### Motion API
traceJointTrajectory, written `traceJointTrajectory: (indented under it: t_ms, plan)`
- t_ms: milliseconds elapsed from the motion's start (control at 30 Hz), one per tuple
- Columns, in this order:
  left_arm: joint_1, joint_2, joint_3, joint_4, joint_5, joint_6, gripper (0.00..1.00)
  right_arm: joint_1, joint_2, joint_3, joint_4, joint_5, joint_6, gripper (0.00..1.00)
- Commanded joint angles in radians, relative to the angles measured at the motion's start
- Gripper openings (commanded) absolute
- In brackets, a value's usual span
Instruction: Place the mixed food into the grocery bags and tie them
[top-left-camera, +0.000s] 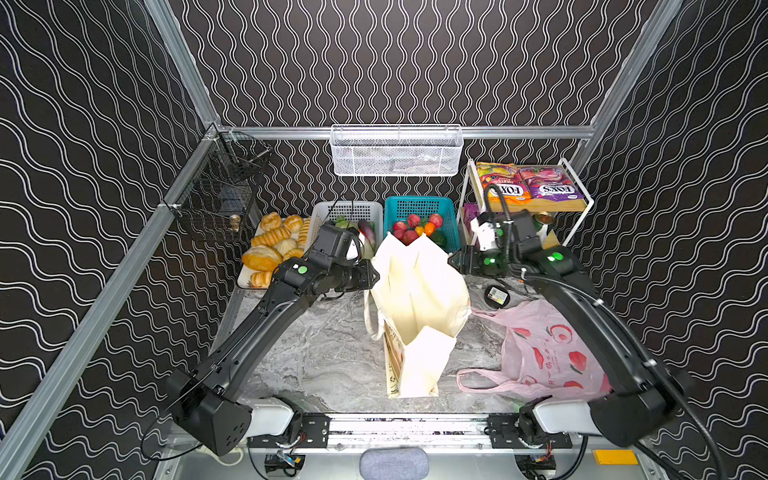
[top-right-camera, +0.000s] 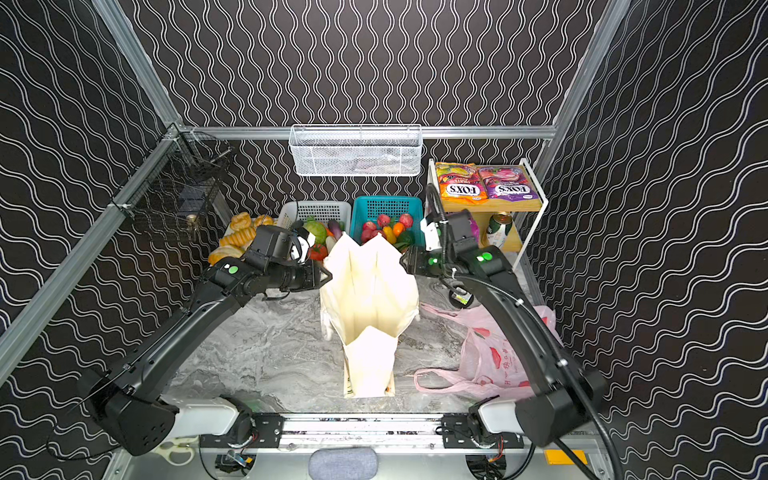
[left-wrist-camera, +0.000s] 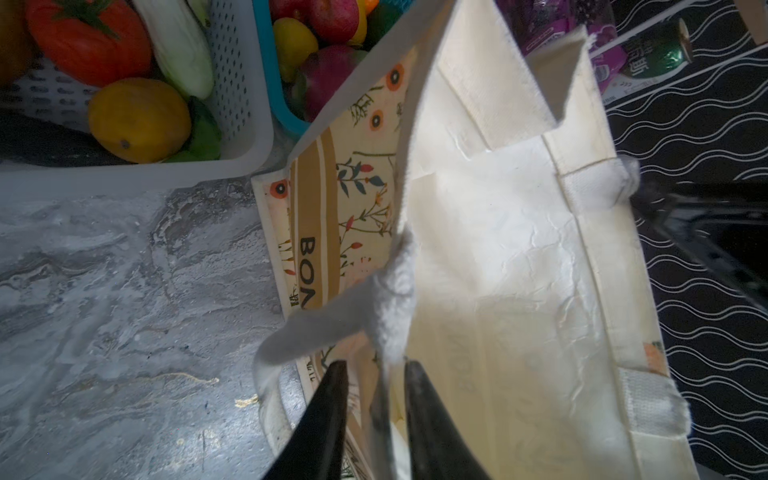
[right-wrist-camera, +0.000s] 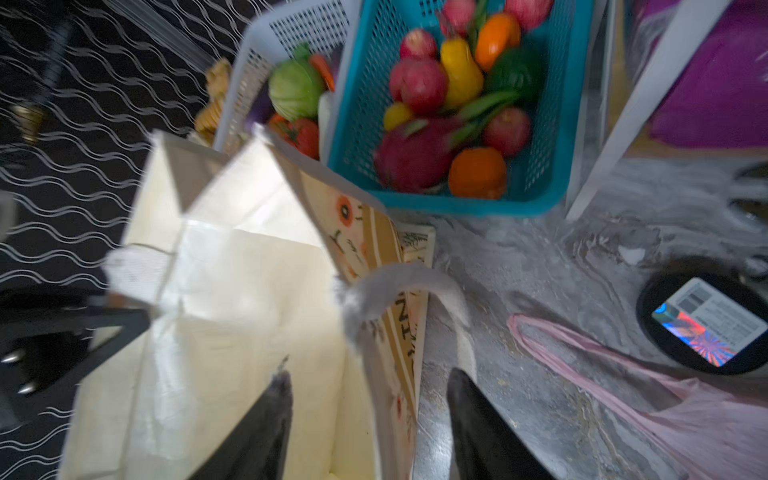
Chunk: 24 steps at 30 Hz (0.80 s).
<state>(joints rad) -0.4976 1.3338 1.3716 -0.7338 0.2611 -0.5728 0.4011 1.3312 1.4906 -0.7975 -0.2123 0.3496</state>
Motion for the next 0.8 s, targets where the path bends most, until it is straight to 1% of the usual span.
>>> traceJointTrajectory:
  t_ms: [0, 67, 100, 133, 200, 267, 333, 467, 533, 567, 600, 633, 667, 733, 767]
  plan:
    - [0.002, -0.004, 0.026, 0.040, -0.002, -0.013, 0.46, -0.019, -0.086, -0.019, 0.073, 0.142, 0.002, 0.71]
    - [0.002, -0.018, 0.031, 0.030, -0.053, -0.012, 0.58, -0.055, -0.150, -0.051, 0.095, 0.255, 0.013, 0.78]
    - [0.001, -0.035, 0.022, 0.040, -0.075, -0.008, 0.63, -0.090, -0.179, -0.073, 0.108, 0.288, 0.026, 0.80]
    - [0.003, -0.049, 0.013, 0.048, -0.093, -0.001, 0.66, -0.128, -0.202, -0.092, 0.122, 0.293, 0.031, 0.80]
    - [0.002, -0.082, 0.004, 0.053, -0.136, 0.022, 0.71, -0.227, -0.234, -0.123, 0.142, 0.274, 0.054, 0.83]
    - [0.002, -0.108, -0.005, 0.063, -0.153, 0.049, 0.74, -0.319, -0.251, -0.158, 0.178, 0.222, 0.056, 0.83]
    - [0.004, -0.129, -0.012, 0.073, -0.163, 0.075, 0.77, -0.406, -0.257, -0.190, 0.211, 0.199, 0.063, 0.83]
    - [0.005, -0.159, -0.024, 0.083, -0.197, 0.148, 0.82, -0.551, -0.266, -0.318, 0.359, 0.158, 0.051, 0.83]
    - [0.007, -0.177, -0.039, 0.097, -0.208, 0.196, 0.85, -0.573, -0.281, -0.395, 0.459, 0.179, 0.030, 0.82]
    - [0.007, -0.186, -0.045, 0.097, -0.227, 0.212, 0.87, -0.579, -0.287, -0.431, 0.516, 0.188, 0.000, 0.82]
    - [0.007, -0.192, -0.052, 0.096, -0.245, 0.221, 0.90, -0.579, -0.289, -0.458, 0.567, 0.231, -0.011, 0.81]
    - [0.008, -0.198, -0.065, 0.103, -0.256, 0.236, 0.92, -0.580, -0.286, -0.484, 0.628, 0.290, 0.009, 0.81]
    - [0.009, -0.204, -0.077, 0.115, -0.261, 0.258, 0.93, -0.582, -0.280, -0.530, 0.689, 0.305, 0.011, 0.81]
    - [0.010, -0.209, -0.087, 0.128, -0.273, 0.295, 0.97, -0.582, -0.251, -0.585, 0.838, 0.279, -0.052, 0.82]
    - [0.011, -0.208, -0.081, 0.123, -0.284, 0.312, 0.99, -0.582, -0.234, -0.593, 0.880, 0.276, -0.066, 0.82]
